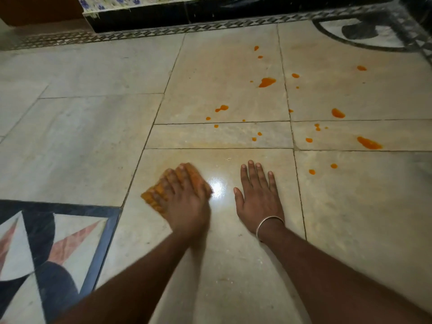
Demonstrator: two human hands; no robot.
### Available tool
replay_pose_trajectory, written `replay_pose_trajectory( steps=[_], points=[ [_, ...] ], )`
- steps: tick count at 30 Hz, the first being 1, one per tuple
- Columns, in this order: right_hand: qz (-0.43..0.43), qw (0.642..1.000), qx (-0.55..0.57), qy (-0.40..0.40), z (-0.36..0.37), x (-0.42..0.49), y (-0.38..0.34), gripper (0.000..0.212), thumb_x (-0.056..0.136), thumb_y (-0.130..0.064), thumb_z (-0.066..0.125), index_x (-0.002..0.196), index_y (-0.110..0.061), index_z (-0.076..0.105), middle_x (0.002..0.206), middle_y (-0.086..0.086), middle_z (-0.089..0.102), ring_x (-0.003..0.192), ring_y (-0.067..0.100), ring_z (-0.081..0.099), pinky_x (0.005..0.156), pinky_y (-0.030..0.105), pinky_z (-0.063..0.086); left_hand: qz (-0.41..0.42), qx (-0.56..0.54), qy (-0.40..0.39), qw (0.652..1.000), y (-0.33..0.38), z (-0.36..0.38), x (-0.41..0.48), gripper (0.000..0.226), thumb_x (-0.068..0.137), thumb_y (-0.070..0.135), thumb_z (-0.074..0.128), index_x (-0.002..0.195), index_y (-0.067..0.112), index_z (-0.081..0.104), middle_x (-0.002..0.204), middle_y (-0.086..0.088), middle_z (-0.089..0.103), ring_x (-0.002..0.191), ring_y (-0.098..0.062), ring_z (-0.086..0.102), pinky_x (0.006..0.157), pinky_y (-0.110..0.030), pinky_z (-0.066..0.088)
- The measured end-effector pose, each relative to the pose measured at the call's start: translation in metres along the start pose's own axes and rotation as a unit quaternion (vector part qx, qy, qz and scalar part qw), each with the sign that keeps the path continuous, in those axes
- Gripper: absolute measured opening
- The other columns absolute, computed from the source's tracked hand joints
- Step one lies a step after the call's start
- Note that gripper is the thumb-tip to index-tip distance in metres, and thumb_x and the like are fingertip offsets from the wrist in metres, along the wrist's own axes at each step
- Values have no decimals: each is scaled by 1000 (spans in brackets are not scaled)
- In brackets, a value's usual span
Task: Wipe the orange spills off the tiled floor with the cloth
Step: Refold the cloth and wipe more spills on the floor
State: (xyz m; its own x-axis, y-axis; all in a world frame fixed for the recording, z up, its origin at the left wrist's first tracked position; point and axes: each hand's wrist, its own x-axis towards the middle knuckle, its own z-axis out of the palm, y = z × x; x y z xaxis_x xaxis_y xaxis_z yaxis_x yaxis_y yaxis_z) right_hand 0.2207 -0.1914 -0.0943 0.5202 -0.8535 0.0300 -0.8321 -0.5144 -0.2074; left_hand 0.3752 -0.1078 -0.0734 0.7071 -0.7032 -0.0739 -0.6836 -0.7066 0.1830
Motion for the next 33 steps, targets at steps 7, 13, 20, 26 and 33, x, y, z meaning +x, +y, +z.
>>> replay_pose_trajectory(
  steps=[7,13,20,26,33],
  points=[
    [-6,1000,-4,-3,-2,-1,0,68,100,-47,11,159,-14,11,167,8,6,154,23,3,125,48,4,144,46,-34,988,-3,-13,66,75,104,62,19,165,28,-9,175,-7,-7,161,-29,-6,125,-62,-7],
    [-2,1000,-2,-5,-2,-1,-1,72,97,-48,5,159,-13,13,167,8,7,154,24,5,124,49,4,6,-29,-45,999,-54,-22,55,80,101,69,12,164,26,-13,174,-10,-13,160,-32,-11,124,-65,-9],
    [5,1000,4,-13,-7,3,-9,77,91,-46,1,158,-11,14,167,12,6,154,26,2,124,50,-1,99,-7,-32,995,-54,-37,17,101,88,70,46,164,15,11,172,-13,3,158,-39,3,125,-54,3],
    [-28,999,18,-25,-2,6,-39,67,98,-40,14,159,-13,12,167,11,-1,154,26,-5,124,48,-4,116,90,43,988,-42,-48,3,16,100,15,53,113,9,61,114,-14,64,101,-31,55,75,-37,38],
    [-18,998,50,-16,2,7,-45,58,105,-35,22,158,-14,18,167,10,6,154,25,2,125,44,2,77,-144,-67,984,-11,-99,-9,26,97,30,62,78,13,65,70,6,61,66,-13,61,54,-28,45]
  ],
)
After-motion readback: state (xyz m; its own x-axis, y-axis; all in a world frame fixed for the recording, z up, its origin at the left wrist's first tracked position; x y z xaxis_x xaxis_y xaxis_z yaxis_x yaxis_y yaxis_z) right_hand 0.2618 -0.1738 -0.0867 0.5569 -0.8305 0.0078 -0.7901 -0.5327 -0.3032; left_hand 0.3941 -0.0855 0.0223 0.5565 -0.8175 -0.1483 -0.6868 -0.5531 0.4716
